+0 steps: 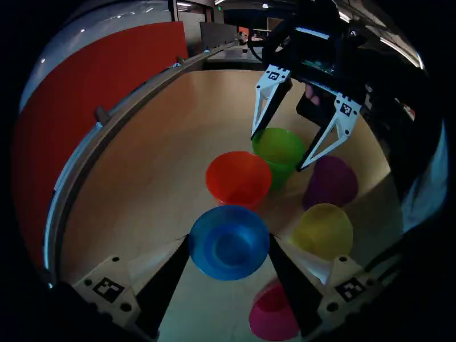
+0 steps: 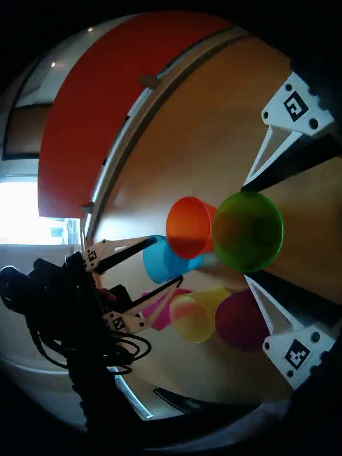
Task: Pour water
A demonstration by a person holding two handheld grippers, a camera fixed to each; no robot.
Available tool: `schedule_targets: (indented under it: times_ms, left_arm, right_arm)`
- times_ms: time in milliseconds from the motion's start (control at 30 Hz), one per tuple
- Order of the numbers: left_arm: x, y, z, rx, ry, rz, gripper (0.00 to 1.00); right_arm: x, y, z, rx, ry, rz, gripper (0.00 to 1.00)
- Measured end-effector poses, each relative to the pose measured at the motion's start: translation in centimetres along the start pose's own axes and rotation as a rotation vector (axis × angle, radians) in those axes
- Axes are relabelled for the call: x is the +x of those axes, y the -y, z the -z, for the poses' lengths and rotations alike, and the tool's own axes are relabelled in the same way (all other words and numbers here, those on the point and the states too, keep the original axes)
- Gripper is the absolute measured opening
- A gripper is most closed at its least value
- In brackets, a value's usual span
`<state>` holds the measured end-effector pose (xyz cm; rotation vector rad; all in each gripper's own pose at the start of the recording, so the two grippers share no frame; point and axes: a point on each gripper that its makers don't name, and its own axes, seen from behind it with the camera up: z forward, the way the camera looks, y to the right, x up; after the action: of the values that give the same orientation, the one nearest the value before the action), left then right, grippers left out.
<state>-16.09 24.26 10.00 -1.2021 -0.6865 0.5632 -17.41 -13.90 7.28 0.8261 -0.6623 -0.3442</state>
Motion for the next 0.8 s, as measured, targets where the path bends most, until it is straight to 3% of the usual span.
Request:
schedule_targets:
  times_ms: [800]
  left_arm:
    - [-0.5,-0.36,-0.08,-0.001,0.008,0.028,0.89]
  right_arm:
    - [-0.16,0.48,0.25,0.017,-0.015,-0.02,0.91]
